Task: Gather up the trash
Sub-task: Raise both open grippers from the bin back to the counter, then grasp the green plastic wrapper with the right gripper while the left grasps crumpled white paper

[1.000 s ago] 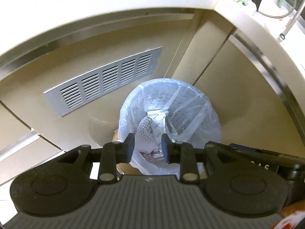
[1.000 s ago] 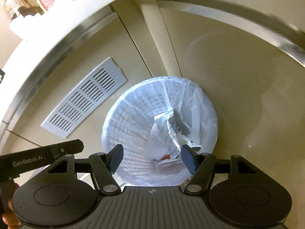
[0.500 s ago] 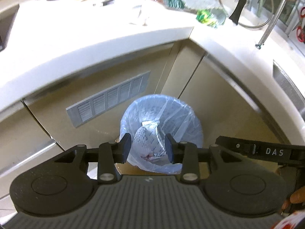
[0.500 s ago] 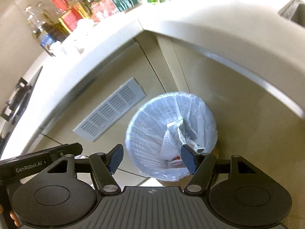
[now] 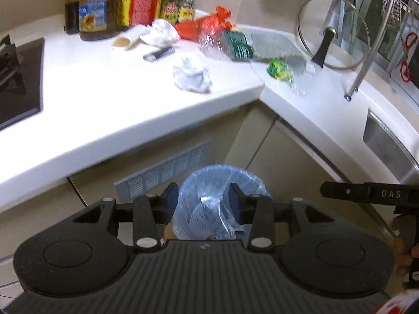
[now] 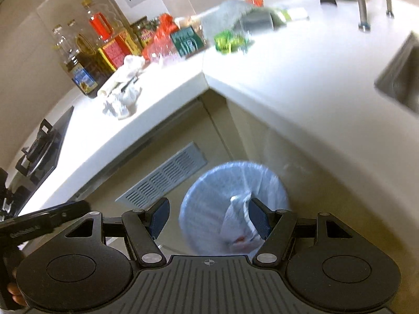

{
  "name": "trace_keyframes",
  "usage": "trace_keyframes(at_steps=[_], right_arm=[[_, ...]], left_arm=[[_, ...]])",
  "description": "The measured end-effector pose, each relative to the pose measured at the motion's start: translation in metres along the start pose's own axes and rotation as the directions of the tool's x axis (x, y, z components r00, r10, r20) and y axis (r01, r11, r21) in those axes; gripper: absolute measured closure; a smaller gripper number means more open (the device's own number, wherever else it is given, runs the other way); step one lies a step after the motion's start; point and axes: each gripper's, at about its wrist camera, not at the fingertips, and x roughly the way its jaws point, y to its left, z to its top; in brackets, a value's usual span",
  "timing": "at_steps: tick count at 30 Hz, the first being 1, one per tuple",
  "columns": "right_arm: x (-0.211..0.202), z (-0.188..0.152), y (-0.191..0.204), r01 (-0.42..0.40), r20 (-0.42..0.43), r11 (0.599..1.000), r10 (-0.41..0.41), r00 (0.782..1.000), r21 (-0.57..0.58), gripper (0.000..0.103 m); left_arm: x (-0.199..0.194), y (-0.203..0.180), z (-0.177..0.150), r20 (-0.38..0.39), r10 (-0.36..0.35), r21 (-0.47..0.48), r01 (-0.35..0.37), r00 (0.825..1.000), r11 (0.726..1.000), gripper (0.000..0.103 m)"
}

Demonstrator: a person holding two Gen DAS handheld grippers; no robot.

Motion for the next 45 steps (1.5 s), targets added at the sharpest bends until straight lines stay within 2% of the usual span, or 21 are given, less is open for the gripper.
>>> trace_keyframes(at_steps=[11,18,33,45], right_arm=[[-0.008,0.052,-0.025,0.013,0.106,0.999,-0.009,0.994,-0.039,0.036],[0.004,0.091,-0.043,0.016,0.150,0.998,-0.006,0.989,-0.067,0.036],[0.077,0.174,-0.050,-0.027,0.178,0.985,0.058,0.982,-0.170,0.036],[0.129,0.203,-0.052,-0.028,0.159,0.977,0.062,0.985,-0.211,0.036]], left_arm=[[-0.011,0.008,0.043,0.104,0.062,-0.037,-0.059,0.993,0.998,0.061],[-0.006,0.011,0.065,0.149,0.100,-0.070,-0.090,0.984,0.993,0.056],[0.031,0.005,0.108,0.185,0.181,-0.140,-0.156,0.966,0.978,0.050],[0.046,0.007,0.121,0.175,0.224,-0.179,-0.192,0.959,0.965,0.049]])
